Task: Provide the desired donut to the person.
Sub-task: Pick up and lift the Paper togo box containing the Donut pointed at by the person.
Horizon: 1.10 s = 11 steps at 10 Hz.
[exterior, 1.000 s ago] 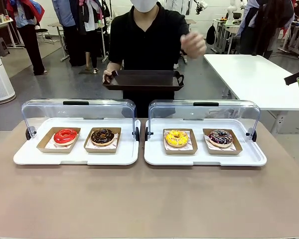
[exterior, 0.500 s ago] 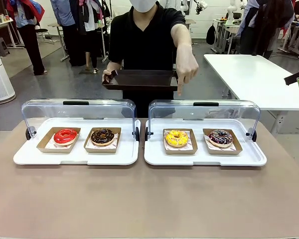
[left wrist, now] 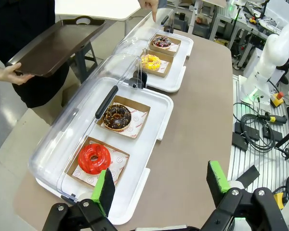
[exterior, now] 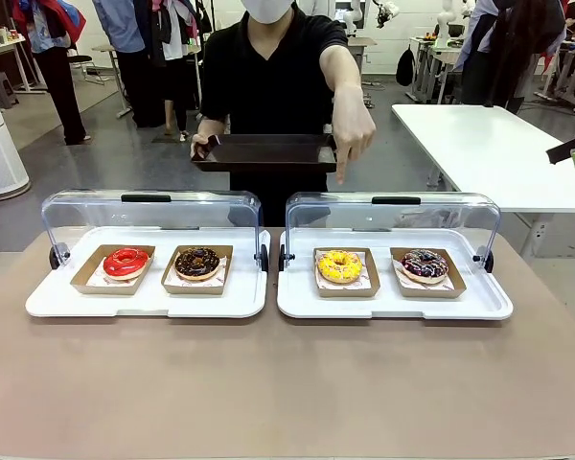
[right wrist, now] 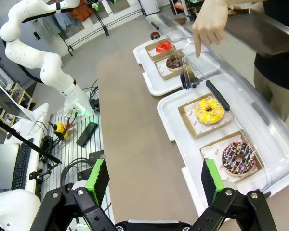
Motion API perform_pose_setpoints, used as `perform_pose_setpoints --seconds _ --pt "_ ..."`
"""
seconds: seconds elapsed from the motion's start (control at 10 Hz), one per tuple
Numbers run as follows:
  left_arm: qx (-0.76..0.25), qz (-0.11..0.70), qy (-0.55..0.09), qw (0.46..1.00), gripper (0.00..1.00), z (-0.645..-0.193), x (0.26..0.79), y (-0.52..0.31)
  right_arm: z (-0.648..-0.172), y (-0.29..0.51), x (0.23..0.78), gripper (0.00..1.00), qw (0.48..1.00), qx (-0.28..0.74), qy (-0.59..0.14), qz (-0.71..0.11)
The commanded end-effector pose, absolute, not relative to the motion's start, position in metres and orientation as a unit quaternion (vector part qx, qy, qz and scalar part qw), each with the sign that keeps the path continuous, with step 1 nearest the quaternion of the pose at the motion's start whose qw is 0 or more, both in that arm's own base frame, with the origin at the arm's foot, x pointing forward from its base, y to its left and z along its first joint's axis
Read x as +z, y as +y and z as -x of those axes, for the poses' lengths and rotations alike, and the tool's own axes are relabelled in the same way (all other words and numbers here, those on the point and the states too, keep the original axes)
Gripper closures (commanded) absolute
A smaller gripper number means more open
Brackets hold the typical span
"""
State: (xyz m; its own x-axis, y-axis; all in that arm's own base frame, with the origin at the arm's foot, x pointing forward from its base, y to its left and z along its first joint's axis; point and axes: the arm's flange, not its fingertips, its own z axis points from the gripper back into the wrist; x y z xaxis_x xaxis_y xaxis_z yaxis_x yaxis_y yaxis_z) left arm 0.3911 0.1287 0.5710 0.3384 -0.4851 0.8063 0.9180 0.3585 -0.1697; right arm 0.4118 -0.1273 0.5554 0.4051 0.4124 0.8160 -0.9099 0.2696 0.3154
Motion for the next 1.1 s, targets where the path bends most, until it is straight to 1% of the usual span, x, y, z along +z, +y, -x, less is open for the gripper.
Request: perform_pose_setpoints --seconds 0.0,0.9,1.0 --pt "-0.468 0.322 -0.338 0.75 0.0 -0.391 0.572 0.129 -0.412 -0.127 0.556 0.0 0.732 0.448 -0.312 -0.409" --pt "-0.468 0.322 -0.338 0.75 0.0 -0.391 0.572 0.129 -0.412 -0.127 0.555 0.0 0.735 0.45 -0.308 -0.403" --pt "-0.468 0.322 -0.338 0.75 0.0 -0.391 0.572 0.129 -0.415 -0.102 0.563 0.0 0.731 0.497 -0.288 -0.369"
